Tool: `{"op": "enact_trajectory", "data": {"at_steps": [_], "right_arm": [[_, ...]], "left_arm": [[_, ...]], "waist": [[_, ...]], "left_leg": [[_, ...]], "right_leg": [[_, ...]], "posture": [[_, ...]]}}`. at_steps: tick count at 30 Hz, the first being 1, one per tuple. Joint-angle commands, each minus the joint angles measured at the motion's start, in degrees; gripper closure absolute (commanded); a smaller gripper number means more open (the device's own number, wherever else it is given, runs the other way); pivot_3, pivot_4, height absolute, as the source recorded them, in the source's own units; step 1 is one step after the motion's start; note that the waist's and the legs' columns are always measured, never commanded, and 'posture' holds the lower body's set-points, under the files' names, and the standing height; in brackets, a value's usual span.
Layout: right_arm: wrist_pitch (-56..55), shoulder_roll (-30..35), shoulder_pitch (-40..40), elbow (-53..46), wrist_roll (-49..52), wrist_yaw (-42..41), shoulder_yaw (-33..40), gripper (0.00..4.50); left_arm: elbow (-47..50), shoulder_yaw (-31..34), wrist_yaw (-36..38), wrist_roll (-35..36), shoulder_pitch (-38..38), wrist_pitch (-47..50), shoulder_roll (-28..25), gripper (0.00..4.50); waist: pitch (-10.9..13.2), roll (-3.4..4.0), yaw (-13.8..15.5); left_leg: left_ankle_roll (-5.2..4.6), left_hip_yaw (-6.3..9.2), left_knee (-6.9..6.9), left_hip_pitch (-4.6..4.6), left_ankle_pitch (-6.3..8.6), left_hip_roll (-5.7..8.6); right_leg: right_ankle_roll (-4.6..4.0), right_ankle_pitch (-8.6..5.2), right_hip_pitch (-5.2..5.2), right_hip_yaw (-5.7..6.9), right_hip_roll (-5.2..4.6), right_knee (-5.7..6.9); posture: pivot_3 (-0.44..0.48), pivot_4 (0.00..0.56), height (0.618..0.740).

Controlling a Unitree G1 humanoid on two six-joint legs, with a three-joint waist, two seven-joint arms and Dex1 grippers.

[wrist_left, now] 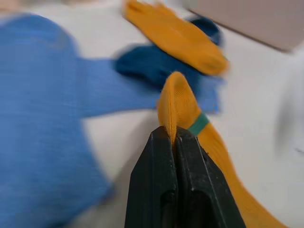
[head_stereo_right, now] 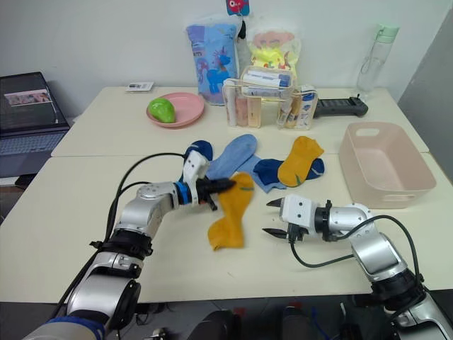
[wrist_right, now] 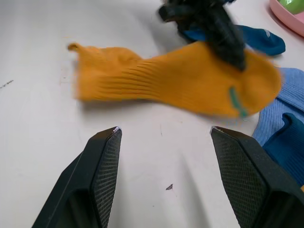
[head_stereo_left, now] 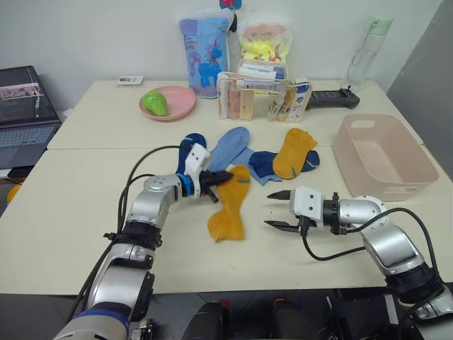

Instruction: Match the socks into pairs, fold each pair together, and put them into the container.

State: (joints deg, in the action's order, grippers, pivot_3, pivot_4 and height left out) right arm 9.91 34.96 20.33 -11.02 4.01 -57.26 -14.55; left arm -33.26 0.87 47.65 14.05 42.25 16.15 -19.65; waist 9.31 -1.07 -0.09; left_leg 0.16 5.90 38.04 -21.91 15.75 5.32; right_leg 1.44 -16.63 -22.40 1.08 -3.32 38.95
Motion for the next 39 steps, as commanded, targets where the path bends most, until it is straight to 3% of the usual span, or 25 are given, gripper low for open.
{"op": "enact_trajectory", "data": {"at_steps": [1, 7, 19, 23, 29, 33, 39], "right_arm": [[-1.1, -0.96, 1.36, -0.74, 0.29, 0.6, -0.03, 1.3], [-3.93, -3.81, 1.8, 1.95, -3.03, 0.53, -5.09, 1.3], [-13.78, -16.21, 15.05, 25.81, -12.85, 3.73, -13.74, 1.3], [-15.76, -18.72, 16.63, 30.02, -12.48, 3.45, -13.57, 2.19], [-17.21, -19.21, 17.04, 30.34, -11.41, 1.27, -13.07, 4.4], [-17.33, -17.04, 15.47, 27.31, -10.2, -0.42, -11.92, 4.47], [-13.02, -8.5, 6.63, 12.75, -4.49, -3.12, -6.55, 4.47]], "left_arm": [[0.5, 4.04, -4.39, 1.93, 1.07, -0.41, 0.67, 4.46], [7.36, 4.54, -6.32, 2.31, -3.82, 1.68, 0.64, 4.46], [12.11, 4.11, -7.16, 1.89, -6.58, 4.12, -0.15, 4.46], [13.4, 3.99, -7.4, 1.88, -7.39, 4.55, -0.1, 4.5], [14.1, 4.2, -7.63, 1.88, -8.03, 4.81, -0.38, 4.5], [15.3, 4.56, -7.67, 2.15, -9.07, 5.38, -1.03, 4.5], [24.42, 9.37, -10.81, 7.7, -15.68, 12.0, -0.74, 4.5]], "waist": [[0.0, 0.0, -0.05], [0.0, 0.0, -0.09], [-0.01, 0.0, -0.27], [-0.01, 0.0, -0.46], [-0.01, 0.0, -0.52], [-0.01, 0.0, -0.53], [-0.01, 0.0, -0.34]], "left_leg": [[0.0, 0.0, 0.0, 0.0, 0.0, 0.0], [0.02, 0.0, 0.0, 0.01, 0.01, 0.0], [0.04, -0.01, 0.01, 0.03, 0.0, 0.01], [0.05, -0.01, 0.01, 0.03, 0.0, 0.0], [0.06, -0.01, 0.01, 0.02, 0.0, 0.0], [0.06, -0.02, 0.01, 0.02, 0.0, 0.0], [0.08, -0.03, -0.01, -0.02, 0.02, 0.0]], "right_leg": [[0.0, 0.0, 0.0, 0.0, 0.0, 0.0], [0.0, 0.0, -0.01, -0.01, 0.0, 0.01], [0.0, 0.01, -0.05, -0.03, 0.02, 0.03], [-0.01, 0.02, -0.09, -0.04, 0.03, 0.05], [-0.02, 0.02, -0.12, -0.06, 0.03, 0.07], [-0.02, 0.02, -0.12, -0.07, 0.04, 0.07], [-0.02, 0.02, -0.16, -0.11, 0.04, 0.04]], "posture": [[0.0, 0.15, 0.74], [0.0, 0.15, 0.74], [0.0, 0.15, 0.74], [0.0, 0.15, 0.74], [0.0, 0.15, 0.74], [0.0, 0.15, 0.74], [0.0, 0.15, 0.74]]}}
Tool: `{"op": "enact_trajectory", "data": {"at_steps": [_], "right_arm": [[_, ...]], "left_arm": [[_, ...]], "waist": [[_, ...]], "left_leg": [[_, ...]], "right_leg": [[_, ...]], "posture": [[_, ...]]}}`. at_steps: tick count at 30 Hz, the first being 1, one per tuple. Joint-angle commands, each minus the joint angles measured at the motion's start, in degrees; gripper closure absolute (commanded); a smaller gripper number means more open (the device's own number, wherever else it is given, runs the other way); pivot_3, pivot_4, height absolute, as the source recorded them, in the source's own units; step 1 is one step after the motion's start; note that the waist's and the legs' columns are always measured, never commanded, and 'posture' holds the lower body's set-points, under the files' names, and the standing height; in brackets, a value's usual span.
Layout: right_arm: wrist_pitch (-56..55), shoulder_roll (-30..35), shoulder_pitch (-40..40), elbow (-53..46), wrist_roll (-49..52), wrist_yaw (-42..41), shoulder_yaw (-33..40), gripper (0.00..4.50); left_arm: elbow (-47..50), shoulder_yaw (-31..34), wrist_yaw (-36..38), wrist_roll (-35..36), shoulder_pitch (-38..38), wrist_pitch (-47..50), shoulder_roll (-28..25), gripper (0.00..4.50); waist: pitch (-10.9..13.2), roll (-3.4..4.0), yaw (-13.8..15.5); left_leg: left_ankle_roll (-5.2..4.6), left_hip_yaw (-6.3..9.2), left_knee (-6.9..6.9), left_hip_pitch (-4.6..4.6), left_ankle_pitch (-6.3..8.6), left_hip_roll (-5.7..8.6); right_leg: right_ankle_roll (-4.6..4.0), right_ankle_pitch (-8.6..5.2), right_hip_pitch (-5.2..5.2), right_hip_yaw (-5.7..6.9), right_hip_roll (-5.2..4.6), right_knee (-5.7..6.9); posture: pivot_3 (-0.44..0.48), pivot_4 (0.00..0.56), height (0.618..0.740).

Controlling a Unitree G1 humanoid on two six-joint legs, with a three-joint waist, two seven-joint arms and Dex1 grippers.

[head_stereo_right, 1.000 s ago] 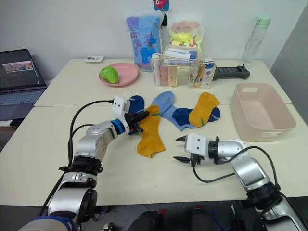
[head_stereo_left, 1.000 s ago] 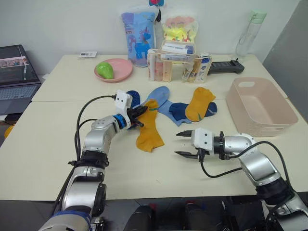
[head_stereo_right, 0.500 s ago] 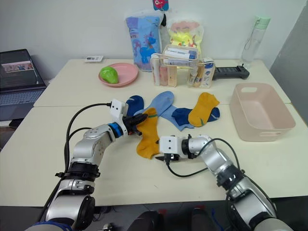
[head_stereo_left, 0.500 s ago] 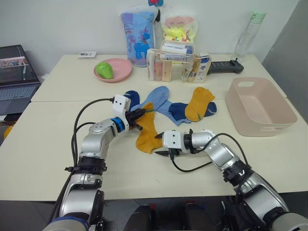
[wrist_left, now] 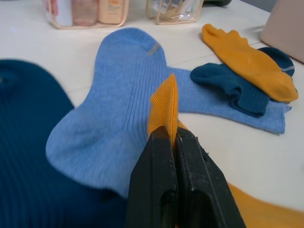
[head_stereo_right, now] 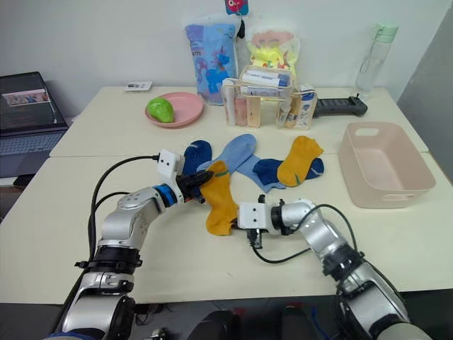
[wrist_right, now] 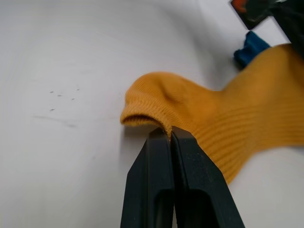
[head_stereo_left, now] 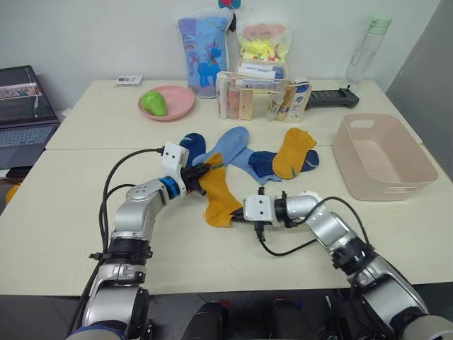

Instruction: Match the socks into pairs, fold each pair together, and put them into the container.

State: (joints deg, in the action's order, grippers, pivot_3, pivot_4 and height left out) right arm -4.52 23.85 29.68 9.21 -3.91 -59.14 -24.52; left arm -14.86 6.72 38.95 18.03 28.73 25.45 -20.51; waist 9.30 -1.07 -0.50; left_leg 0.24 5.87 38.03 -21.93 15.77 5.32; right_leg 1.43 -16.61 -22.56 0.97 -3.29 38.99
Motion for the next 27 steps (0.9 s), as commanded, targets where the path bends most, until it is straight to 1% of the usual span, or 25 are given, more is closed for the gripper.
{"op": "enact_trajectory", "data": {"at_steps": [1, 4, 7, 11, 13, 15, 17, 18, 19, 20, 21, 23, 26, 27], "right_arm": [[1.87, 4.5, -4.85, -10.18, 4.8, -1.88, 4.66, 4.47], [2.37, 10.4, -10.26, -16.08, 8.63, -4.57, 8.0, 4.47], [3.29, 13.91, -13.03, -19.38, 12.15, -6.26, 10.33, 4.47], [4.61, 16.55, -15.24, -21.84, 14.31, -8.46, 10.7, 4.47], [4.89, 17.13, -16.12, -22.46, 14.61, -8.8, 10.54, 4.47], [6.54, 16.92, -16.91, -23.16, 15.62, -8.48, 10.8, 4.47], [7.89, 16.95, -17.63, -24.33, 16.19, -7.85, 11.24, 4.03], [9.11, 17.53, -18.29, -25.34, 16.59, -7.67, 11.8, 3.8], [10.51, 18.32, -19.08, -26.45, 17.13, -7.57, 12.54, 3.52], [12.05, 19.15, -20.11, -27.67, 17.84, -7.32, 13.62, 3.11], [13.88, 20.53, -21.55, -28.86, 18.64, -7.18, 15.03, 2.82], [16.57, 22.59, -23.58, -30.45, 19.55, -6.68, 16.93, 2.06], [21.11, 23.78, -25.93, -31.33, 21.38, -4.27, 20.11, 2.04], [22.67, 22.98, -26.25, -31.05, 22.22, -2.63, 21.36, 2.04]], "left_arm": [[9.27, 4.01, -2.45, 5.34, -4.64, 4.31, 0.67, 4.5], [19.94, 3.62, -3.68, 10.26, -12.51, 9.22, 3.18, 4.5], [26.15, 3.25, -8.55, 12.99, -17.48, 11.61, 7.75, 4.5], [29.25, 1.64, -12.28, 12.31, -21.4, 11.04, 11.38, 4.5], [29.37, 1.06, -13.38, 11.47, -22.75, 10.17, 12.17, 4.5], [29.03, 0.08, -13.67, 10.13, -24.09, 9.27, 11.67, 4.5], [29.39, -0.21, -13.0, 10.05, -25.03, 9.11, 10.39, 4.08], [29.81, 0.28, -12.28, 10.5, -25.1, 9.58, 9.12, 3.9], [30.04, 0.9, -11.38, 10.87, -24.91, 9.9, 7.57, 3.62], [29.8, 1.64, -10.21, 11.21, -24.41, 10.08, 5.67, 3.26], [28.81, 1.92, -8.14, 10.77, -23.37, 9.5, 2.79, 2.99], [26.75, 1.93, -5.0, 10.27, -21.57, 8.41, -1.42, 2.28], [23.21, 0.4, -0.22, 9.41, -17.55, 6.88, -6.29, 1.34], [21.63, -0.74, 1.49, 8.68, -15.64, 6.2, -7.43, 1.02]], "waist": [[0.0, 0.0, 0.14], [0.0, 0.0, 0.28], [0.01, -0.01, 0.43], [0.0, 0.0, 0.48], [0.0, 0.0, 0.53], [0.0, 0.0, 0.54], [0.0, -0.01, 0.57], [0.0, -0.01, 0.59], [0.0, -0.01, 0.66], [0.0, -0.01, 0.76], [0.0, -0.01, 0.9], [0.01, -0.01, 1.16], [0.0, -0.01, 1.63], [0.0, 0.0, 1.72]], "left_leg": [[0.0, 0.0, 0.0, -0.01, 0.0, -0.01], [-0.01, 0.0, -0.03, 0.01, 0.03, -0.02], [-0.03, 0.0, 0.02, 0.06, 0.04, -0.02], [-0.14, 0.02, -0.01, 0.17, 0.1, -0.13], [-0.05, 0.0, -0.01, 0.16, 0.05, -0.13], [-0.03, -0.03, 0.0, 0.15, 0.04, -0.13], [-0.03, -0.03, -0.01, 0.14, 0.04, -0.13], [-0.03, -0.02, 0.0, 0.14, 0.04, -0.13], [-0.03, -0.01, -0.01, 0.14, 0.04, -0.13], [-0.03, -0.01, -0.01, 0.14, 0.04, -0.13], [-0.03, 0.0, -0.01, 0.13, 0.04, -0.13], [-0.07, 0.0, 0.0, 0.1, 0.06, -0.13], [-0.1, -0.01, -0.01, 0.11, 0.09, -0.12], [-0.11, -0.02, -0.01, 0.11, 0.09, -0.12]], "right_leg": [[0.0, 0.0, 0.0, 0.0, 0.0, 0.0], [0.01, 0.0, 0.06, -0.04, 0.0, -0.04], [0.02, 0.01, 0.17, -0.04, 0.0, -0.05], [-0.01, 0.05, 0.25, -0.01, 0.1, -0.03], [-0.01, 0.05, 0.26, -0.01, 0.1, -0.07], [-0.01, 0.05, 0.26, -0.03, 0.09, -0.1], [-0.01, 0.05, 0.25, -0.03, 0.09, -0.11], [-0.02, 0.05, 0.25, -0.02, 0.09, -0.1], [-0.02, 0.05, 0.25, -0.02, 0.09, -0.1], [-0.01, 0.05, 0.25, -0.02, 0.09, -0.1], [-0.01, 0.05, 0.25, -0.01, 0.09, -0.1], [-0.02, 0.05, 0.25, 0.0, 0.09, -0.14], [-0.02, 0.05, 0.25, 0.0, 0.08, -0.16], [-0.02, 0.05, 0.26, -0.01, 0.08, -0.16]], "posture": [[0.0, 0.15, 0.74], [0.0, 0.15, 0.74], [0.0, 0.15, 0.74], [0.0, 0.15, 0.74], [0.0, 0.15, 0.74], [0.0, 0.15, 0.74], [0.0, 0.15, 0.74], [0.0, 0.15, 0.74], [0.0, 0.15, 0.74], [0.0, 0.15, 0.74], [0.0, 0.15, 0.74], [0.0, 0.15, 0.74], [0.0, 0.15, 0.74], [0.0, 0.15, 0.74]]}}
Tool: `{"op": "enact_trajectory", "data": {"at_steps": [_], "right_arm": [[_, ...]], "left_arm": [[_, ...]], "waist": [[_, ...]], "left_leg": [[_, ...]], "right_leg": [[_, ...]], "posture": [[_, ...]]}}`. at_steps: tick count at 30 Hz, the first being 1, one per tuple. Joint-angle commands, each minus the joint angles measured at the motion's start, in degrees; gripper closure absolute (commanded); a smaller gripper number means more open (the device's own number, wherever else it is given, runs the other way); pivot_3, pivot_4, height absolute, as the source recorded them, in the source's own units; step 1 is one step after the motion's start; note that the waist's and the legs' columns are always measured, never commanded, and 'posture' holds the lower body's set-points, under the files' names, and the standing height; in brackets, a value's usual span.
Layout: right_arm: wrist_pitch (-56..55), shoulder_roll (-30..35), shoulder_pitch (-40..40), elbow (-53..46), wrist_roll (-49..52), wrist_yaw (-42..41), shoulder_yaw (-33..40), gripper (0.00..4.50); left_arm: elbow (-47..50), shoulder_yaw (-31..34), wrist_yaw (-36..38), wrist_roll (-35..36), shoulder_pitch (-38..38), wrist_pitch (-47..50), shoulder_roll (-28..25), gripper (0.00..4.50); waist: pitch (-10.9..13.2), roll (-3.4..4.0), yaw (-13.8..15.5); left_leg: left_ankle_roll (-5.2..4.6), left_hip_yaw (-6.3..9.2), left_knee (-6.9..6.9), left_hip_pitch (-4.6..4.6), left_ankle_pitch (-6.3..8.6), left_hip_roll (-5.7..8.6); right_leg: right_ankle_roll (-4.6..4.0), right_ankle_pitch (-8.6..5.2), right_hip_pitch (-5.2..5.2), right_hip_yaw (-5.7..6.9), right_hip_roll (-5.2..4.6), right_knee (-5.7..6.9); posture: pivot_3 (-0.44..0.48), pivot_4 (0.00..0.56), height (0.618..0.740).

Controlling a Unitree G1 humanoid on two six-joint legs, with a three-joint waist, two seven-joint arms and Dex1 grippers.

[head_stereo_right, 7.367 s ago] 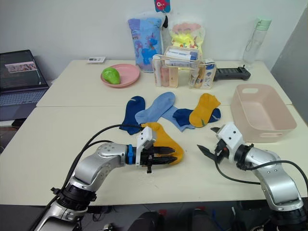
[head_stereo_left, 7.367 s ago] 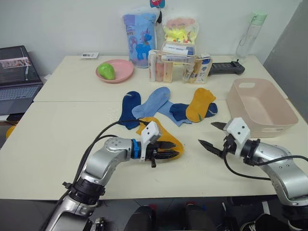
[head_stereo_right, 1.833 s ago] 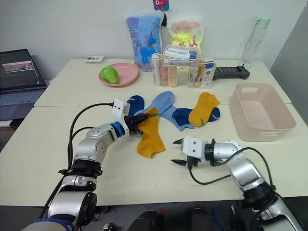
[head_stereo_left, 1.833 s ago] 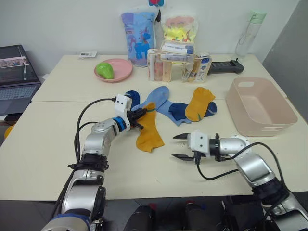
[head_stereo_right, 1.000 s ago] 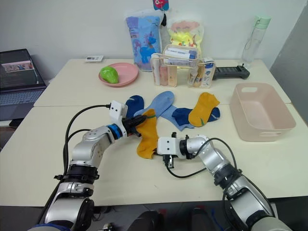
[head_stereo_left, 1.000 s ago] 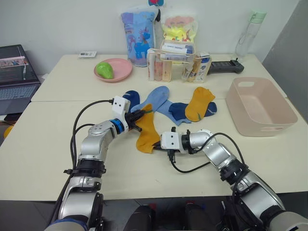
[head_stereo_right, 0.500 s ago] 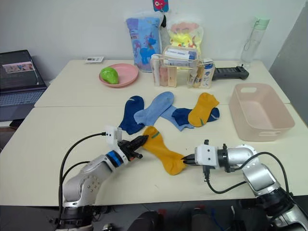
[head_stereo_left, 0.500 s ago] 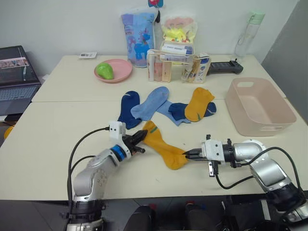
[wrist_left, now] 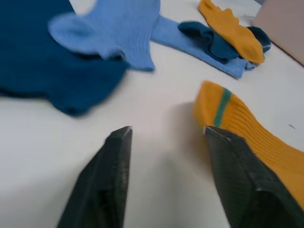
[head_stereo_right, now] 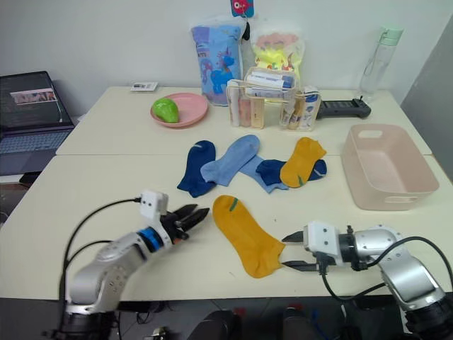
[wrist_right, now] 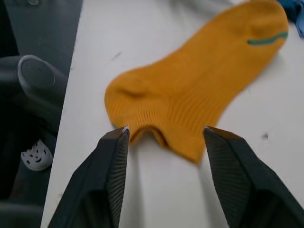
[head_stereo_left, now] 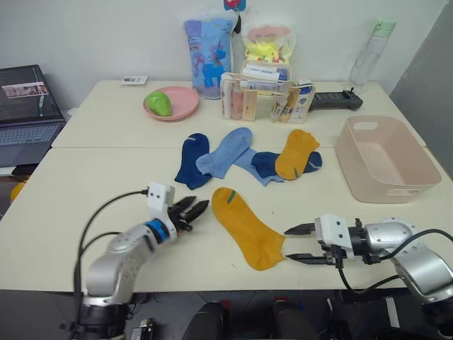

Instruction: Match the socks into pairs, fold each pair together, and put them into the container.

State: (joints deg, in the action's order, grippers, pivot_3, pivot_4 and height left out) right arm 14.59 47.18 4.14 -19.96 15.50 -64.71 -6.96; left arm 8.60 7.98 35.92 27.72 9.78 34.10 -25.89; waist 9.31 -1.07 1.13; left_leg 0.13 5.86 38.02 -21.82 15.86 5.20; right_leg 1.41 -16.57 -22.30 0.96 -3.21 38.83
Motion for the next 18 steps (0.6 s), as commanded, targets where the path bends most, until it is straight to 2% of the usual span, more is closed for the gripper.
{"op": "enact_trajectory", "data": {"at_steps": [1, 2, 6, 8, 12, 17, 18], "right_arm": [[5.74, -1.26, -0.81, -1.7, 3.76, 4.61, 4.82, 2.04], [9.03, -2.43, -0.81, -1.83, 5.54, 6.56, 5.84, 2.04], [21.27, -6.33, -1.27, -4.57, 11.0, 13.35, 7.91, 2.04], [25.55, -7.86, -1.68, -7.36, 11.82, 16.55, 6.6, 2.04], [31.78, -11.25, -1.25, -10.22, 12.16, 22.54, 4.17, 2.04], [31.61, -9.5, -0.93, -9.71, 6.4, 23.88, -3.66, 2.04], [31.27, -8.81, -0.9, -9.34, 5.4, 23.7, -4.84, 2.04]], "left_arm": [[-3.29, -3.17, 6.14, -1.62, 5.14, -3.11, -2.84, 0.66], [-4.94, -4.29, 7.62, -1.96, 7.28, -3.6, -3.11, 0.38], [-12.87, -9.74, 11.16, -6.66, 15.7, -7.92, -2.75, 0.38], [-16.82, -12.76, 12.34, -9.87, 18.41, -10.7, -2.6, 0.38], [-22.22, -15.61, 13.3, -14.17, 20.41, -15.47, -2.46, 0.38], [-24.94, -17.25, 15.41, -16.73, 20.36, -18.43, -2.49, 0.38], [-25.26, -17.22, 15.41, -17.18, 20.29, -18.73, -2.46, 0.55]], "waist": [[0.0, 0.0, 0.18], [0.0, 0.0, 0.21], [0.01, -0.01, 0.22], [0.01, -0.01, 0.16], [0.0, -0.01, -0.3], [0.01, -0.01, -0.26], [0.0, -0.01, -0.25]], "left_leg": [[0.0, 0.0, 0.0, 0.0, 0.0, 0.0], [0.01, 0.0, 0.0, -0.01, -0.01, 0.0], [0.06, 0.02, 0.0, -0.04, -0.03, 0.0], [0.06, 0.0, -0.03, -0.04, -0.03, 0.01], [0.06, 0.0, -0.07, -0.04, -0.03, 0.0], [0.04, 0.01, -0.05, -0.06, -0.03, 0.01], [0.04, 0.01, -0.04, -0.07, -0.03, 0.02]], "right_leg": [[0.0, 0.0, 0.0, 0.0, -0.01, 0.0], [0.0, 0.0, 0.0, 0.0, -0.01, -0.01], [-0.01, 0.01, -0.01, 0.02, -0.01, 0.0], [-0.01, 0.0, -0.02, 0.0, -0.02, -0.01], [-0.01, 0.0, -0.06, -0.02, 0.0, -0.01], [0.0, 0.0, -0.09, -0.02, -0.01, 0.02], [0.0, 0.0, -0.1, -0.02, -0.01, 0.02]], "posture": [[0.0, 0.15, 0.74], [0.0, 0.15, 0.74], [0.0, 0.15, 0.74], [0.0, 0.15, 0.74], [0.0, 0.15, 0.74], [0.0, 0.15, 0.74], [0.0, 0.15, 0.74]]}}
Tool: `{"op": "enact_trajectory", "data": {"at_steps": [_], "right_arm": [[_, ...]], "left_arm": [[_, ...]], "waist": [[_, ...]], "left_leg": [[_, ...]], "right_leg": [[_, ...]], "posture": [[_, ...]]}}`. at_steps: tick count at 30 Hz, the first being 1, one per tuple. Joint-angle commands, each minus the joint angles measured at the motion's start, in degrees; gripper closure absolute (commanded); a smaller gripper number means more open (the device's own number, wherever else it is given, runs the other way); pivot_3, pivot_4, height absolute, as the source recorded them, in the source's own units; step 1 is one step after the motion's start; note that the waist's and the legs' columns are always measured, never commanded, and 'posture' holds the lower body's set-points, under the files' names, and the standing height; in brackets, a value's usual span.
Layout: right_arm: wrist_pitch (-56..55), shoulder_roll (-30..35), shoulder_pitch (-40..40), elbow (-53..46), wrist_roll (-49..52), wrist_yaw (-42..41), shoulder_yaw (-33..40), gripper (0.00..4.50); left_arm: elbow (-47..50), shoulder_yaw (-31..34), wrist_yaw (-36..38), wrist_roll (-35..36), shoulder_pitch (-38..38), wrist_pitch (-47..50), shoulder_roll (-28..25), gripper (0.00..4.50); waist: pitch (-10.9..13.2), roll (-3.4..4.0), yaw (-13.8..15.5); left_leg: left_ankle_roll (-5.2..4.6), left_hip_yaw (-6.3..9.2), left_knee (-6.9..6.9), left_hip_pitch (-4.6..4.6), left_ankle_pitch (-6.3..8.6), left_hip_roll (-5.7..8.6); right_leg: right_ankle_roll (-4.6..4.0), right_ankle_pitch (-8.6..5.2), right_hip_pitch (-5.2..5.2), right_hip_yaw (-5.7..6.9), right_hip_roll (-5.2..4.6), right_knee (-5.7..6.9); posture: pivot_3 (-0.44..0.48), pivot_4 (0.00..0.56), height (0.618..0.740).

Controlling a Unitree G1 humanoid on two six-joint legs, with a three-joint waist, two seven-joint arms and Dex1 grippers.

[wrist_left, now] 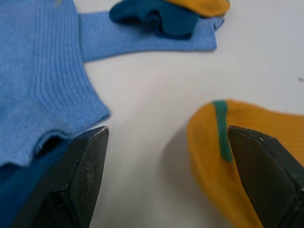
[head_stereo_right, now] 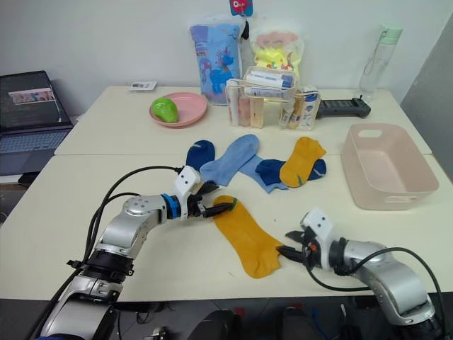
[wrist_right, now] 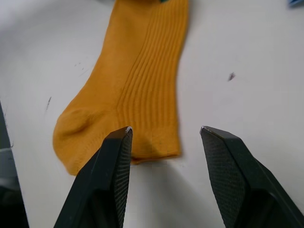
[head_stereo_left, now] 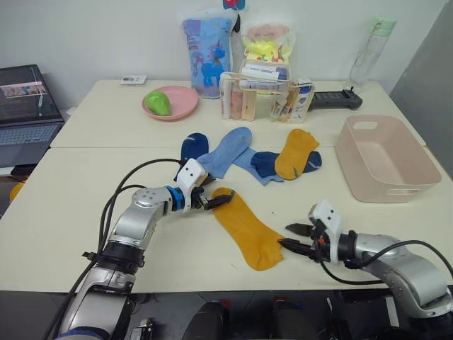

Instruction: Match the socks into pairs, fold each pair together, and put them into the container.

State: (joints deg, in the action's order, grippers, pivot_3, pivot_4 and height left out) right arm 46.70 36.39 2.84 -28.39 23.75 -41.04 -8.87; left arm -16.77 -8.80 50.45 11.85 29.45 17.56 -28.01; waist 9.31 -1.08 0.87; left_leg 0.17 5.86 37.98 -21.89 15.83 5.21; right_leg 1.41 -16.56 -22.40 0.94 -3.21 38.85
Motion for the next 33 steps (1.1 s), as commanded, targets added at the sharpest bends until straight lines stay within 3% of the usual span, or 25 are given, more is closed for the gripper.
{"op": "enact_trajectory", "data": {"at_steps": [1, 8, 13, 18, 23, 27, 30, 33], "right_arm": [[-1.17, 2.32, 0.51, -0.48, -3.52, 0.06, -3.54, 2.04], [-1.66, 2.55, 1.82, 1.18, -3.42, -0.94, -3.22, 4.47], [-2.47, 3.24, 3.4, 2.05, -3.08, -2.16, -1.79, 4.5], [-5.13, 5.38, 11.06, 7.66, -4.63, -5.15, -1.21, 4.5], [-9.51, 5.08, 20.99, 18.07, -8.92, -9.41, -5.97, 4.5], [-11.64, 4.22, 23.43, 22.39, -9.83, -11.6, -6.5, 4.5], [-13.47, 4.7, 23.42, 23.76, -10.73, -11.78, -5.2, 3.85], [-12.45, 5.46, 22.41, 22.35, -9.45, -11.64, -2.16, 2.88]], "left_arm": [[-0.05, -0.29, 1.03, -1.55, 0.55, -2.36, -0.28, 0.75], [1.52, 1.1, 2.14, -1.24, -0.6, -1.51, -0.63, 2.92], [5.75, 2.46, 2.36, 0.92, -3.23, 2.29, -1.11, 4.45], [12.85, 5.13, 0.1, 4.67, -7.87, 10.95, -1.12, 4.48], [26.39, 8.49, -6.72, 11.63, -15.84, 25.22, 1.86, 4.48], [31.1, 10.41, -11.76, 13.71, -16.99, 29.63, 4.11, 4.48], [31.62, 10.5, -13.72, 13.33, -16.96, 29.36, 4.25, 4.5], [31.11, 10.41, -14.14, 12.82, -16.99, 28.24, 3.28, 4.5]], "waist": [[-0.01, -0.01, 0.0], [-0.01, -0.02, -0.02], [-0.01, -0.02, -0.11], [-0.01, -0.01, -0.61], [-0.01, -0.01, -1.08], [0.0, -0.02, -0.69], [0.0, -0.02, -0.65], [0.0, -0.02, -0.68]], "left_leg": [[0.0, 0.0, 0.0, 0.01, 0.0, 0.01], [-0.01, 0.02, 0.0, 0.02, 0.0, 0.01], [-0.02, 0.03, 0.0, 0.02, 0.01, 0.0], [-0.06, 0.02, 0.02, 0.03, 0.03, 0.0], [-0.06, 0.01, -0.04, 0.05, 0.03, -0.03], [-0.05, 0.01, 0.01, 0.02, 0.02, -0.03], [-0.01, 0.0, 0.02, 0.03, 0.0, -0.02], [0.01, -0.01, 0.02, 0.03, -0.01, -0.02]], "right_leg": [[0.0, 0.0, 0.01, 0.0, -0.01, -0.01], [0.01, 0.0, 0.02, 0.02, 0.0, 0.0], [0.01, 0.0, 0.02, 0.02, 0.0, 0.01], [0.01, 0.0, 0.02, 0.01, 0.0, 0.02], [0.0, 0.0, 0.01, 0.01, 0.02, 0.02], [0.0, 0.0, 0.03, 0.03, 0.01, 0.02], [0.0, 0.0, 0.05, 0.02, 0.0, 0.02], [0.0, 0.0, 0.03, 0.01, 0.0, 0.02]], "posture": [[0.0, 0.15, 0.74], [0.0, 0.15, 0.74], [0.0, 0.15, 0.74], [0.0, 0.15, 0.74], [0.0, 0.15, 0.74], [0.0, 0.15, 0.74], [0.0, 0.15, 0.74], [0.0, 0.15, 0.74]]}}
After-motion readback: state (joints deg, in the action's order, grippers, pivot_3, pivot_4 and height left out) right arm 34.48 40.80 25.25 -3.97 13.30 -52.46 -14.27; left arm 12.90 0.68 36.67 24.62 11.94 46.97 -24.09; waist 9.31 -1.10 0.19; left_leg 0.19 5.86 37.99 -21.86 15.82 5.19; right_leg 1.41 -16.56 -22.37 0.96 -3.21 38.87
